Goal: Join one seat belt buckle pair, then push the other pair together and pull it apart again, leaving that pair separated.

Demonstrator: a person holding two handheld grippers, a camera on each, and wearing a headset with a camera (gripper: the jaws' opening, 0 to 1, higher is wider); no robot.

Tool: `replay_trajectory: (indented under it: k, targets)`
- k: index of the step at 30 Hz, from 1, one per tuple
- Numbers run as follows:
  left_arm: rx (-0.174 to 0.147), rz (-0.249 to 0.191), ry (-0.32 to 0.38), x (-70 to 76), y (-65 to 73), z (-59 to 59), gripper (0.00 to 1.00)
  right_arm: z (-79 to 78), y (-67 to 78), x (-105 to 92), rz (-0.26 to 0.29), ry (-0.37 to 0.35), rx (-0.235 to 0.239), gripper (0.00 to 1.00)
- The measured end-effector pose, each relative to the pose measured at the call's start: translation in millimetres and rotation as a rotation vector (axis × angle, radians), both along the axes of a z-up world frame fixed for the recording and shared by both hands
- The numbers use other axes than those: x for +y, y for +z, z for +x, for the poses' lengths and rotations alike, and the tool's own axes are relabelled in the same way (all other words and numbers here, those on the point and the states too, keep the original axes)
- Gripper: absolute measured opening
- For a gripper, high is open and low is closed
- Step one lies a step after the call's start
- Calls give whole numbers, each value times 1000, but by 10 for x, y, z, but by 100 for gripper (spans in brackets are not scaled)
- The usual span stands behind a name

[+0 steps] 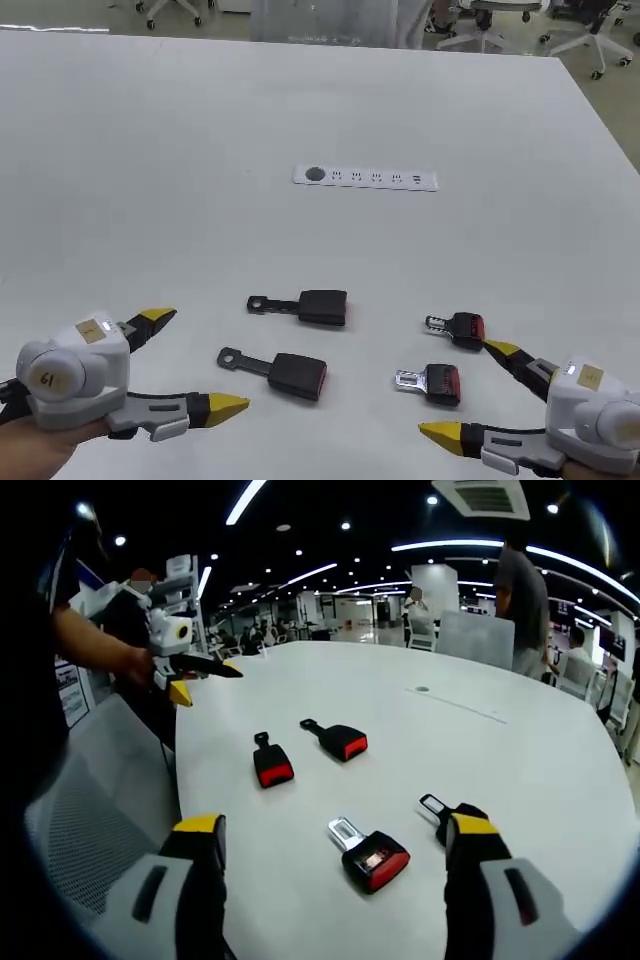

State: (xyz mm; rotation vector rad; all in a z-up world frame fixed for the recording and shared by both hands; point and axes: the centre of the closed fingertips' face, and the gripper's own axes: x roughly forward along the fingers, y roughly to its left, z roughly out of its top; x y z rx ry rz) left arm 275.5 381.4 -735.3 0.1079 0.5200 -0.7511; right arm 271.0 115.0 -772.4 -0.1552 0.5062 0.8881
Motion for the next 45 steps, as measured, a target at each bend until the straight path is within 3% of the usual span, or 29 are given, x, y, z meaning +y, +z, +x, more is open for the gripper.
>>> replay_trajectory:
  k: [14, 34, 45]
  targets:
    - [16, 35, -54, -99, -90, 9, 97, 59, -57, -32, -17, 16, 19, 90]
    - [44, 42, -91, -144, -275, 197, 97, 190, -161, -68, -33, 40, 42, 86]
    - [69, 76, -149, -296, -388, 226, 96, 248, -285, -75, -70, 89, 60, 83]
